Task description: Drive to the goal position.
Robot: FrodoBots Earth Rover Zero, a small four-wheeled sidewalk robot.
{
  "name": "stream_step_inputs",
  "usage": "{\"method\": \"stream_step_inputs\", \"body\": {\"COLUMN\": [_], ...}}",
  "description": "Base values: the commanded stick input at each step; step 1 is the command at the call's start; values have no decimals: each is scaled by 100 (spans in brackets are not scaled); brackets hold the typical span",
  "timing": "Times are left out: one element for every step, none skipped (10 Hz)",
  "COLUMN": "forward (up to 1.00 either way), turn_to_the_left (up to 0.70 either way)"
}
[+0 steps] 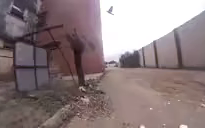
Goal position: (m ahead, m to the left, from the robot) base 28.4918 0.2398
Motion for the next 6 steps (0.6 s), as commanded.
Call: {"method": "stream_step_inputs", "body": {"forward": [100,100,100,100,100,100], "turn_to_the_left": [0,0,-18,-27,-25,-8]}}
